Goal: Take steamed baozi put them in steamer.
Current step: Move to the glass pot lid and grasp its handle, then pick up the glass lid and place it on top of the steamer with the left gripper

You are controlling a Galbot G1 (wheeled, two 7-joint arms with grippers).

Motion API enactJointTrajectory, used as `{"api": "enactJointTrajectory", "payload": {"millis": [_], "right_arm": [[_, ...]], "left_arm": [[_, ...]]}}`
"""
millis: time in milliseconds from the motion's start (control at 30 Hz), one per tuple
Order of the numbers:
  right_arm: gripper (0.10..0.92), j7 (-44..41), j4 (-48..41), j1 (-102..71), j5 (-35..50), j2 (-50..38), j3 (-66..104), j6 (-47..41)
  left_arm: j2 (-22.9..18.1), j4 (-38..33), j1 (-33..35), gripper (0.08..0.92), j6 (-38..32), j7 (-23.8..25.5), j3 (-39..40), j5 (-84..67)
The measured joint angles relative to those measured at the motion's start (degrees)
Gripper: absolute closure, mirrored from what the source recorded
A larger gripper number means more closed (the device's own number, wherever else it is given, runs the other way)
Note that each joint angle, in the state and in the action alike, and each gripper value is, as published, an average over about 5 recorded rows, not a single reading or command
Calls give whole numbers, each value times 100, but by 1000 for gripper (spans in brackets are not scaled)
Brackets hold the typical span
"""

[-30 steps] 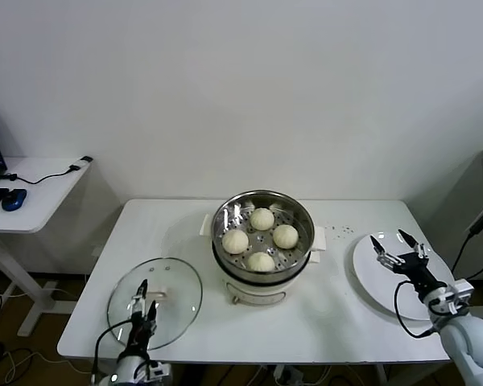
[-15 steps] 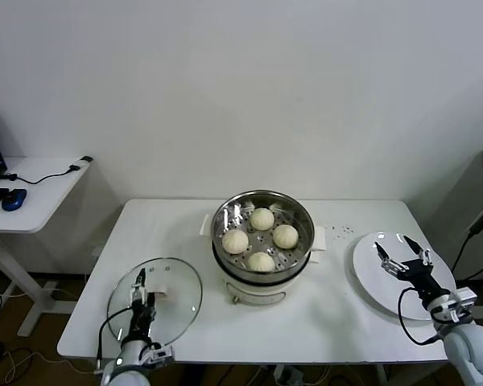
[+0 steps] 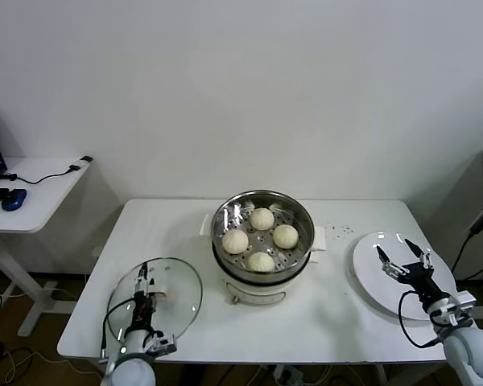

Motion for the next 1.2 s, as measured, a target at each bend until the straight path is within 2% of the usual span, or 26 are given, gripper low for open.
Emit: {"api": "enactJointTrajectory", "payload": {"millis": [500, 567, 900, 1200], "right_arm": [[203, -42, -125, 85, -66, 29, 23, 54], [203, -44, -153, 107, -70, 30, 24, 60], [203, -45, -276, 234, -77, -15, 39, 76], [203, -31, -411, 378, -132, -66, -16, 87]], "left_arm": [[89, -76, 11, 802, -85, -64, -44, -33], [126, -159, 49, 839, -109, -66, -70, -28], [442, -979, 393, 850, -92, 73, -246, -75], [1073, -2111, 701, 850, 374, 443, -294, -307]]}}
